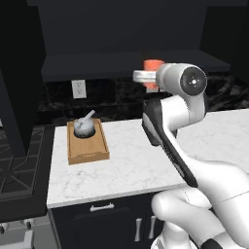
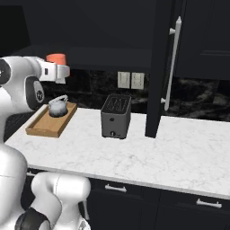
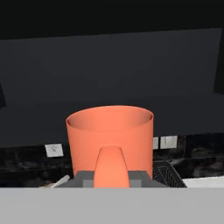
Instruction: Pick the kettle from the counter and place it on the tray. Then pick the mug from the cabinet and place it on the tray. Then close the cabinet doors.
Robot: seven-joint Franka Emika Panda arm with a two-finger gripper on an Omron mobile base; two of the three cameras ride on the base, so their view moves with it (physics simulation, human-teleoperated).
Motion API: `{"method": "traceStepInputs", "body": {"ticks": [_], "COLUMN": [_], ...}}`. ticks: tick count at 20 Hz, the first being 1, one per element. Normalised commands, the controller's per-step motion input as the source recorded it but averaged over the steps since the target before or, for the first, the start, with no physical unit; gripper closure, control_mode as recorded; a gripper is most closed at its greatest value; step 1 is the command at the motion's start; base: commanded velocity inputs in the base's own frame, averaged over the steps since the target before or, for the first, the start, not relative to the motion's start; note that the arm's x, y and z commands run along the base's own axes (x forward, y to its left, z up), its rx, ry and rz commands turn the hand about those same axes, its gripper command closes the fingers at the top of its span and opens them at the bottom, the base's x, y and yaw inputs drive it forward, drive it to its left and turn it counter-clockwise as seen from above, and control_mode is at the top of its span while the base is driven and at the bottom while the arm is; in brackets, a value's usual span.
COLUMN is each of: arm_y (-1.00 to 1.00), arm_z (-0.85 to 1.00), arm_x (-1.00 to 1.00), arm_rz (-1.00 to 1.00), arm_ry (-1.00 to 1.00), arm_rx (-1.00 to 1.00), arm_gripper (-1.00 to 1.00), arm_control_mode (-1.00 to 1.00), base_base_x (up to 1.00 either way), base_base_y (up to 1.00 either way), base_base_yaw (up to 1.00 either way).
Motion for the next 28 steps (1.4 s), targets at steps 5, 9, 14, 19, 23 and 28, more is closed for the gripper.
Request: {"method": "traceStepInputs", "body": {"ticks": [5, 9, 14, 19, 23, 28], "arm_y": [0.03, 0.21, 0.47, 0.53, 0.33, 0.12], "arm_z": [0.0, -0.12, -0.5, -0.77, -0.81, -0.64], "arm_x": [-0.64, -0.69, -0.33, 0.23, 0.44, 0.25], "arm_rz": [0.5, 0.58, 0.53, 0.25, 0.07, 0.09], "arm_ry": [0.04, 0.02, 0.03, 0.16, 0.17, 0.12], "arm_rx": [-0.01, -0.02, -0.05, -0.11, -0.07, 0.0], "arm_gripper": [1.0, 1.0, 1.0, 1.0, 1.0, 1.0], "arm_control_mode": [-1.0, -1.0, -1.0, -1.0, -1.0, -1.0], "base_base_x": [0.0, 0.0, 0.0, 0.0, 0.0, 0.0], "base_base_y": [0.0, 0.0, 0.0, 0.0, 0.0, 0.0], "base_base_yaw": [0.0, 0.0, 0.0, 0.0, 0.0, 0.0]}}
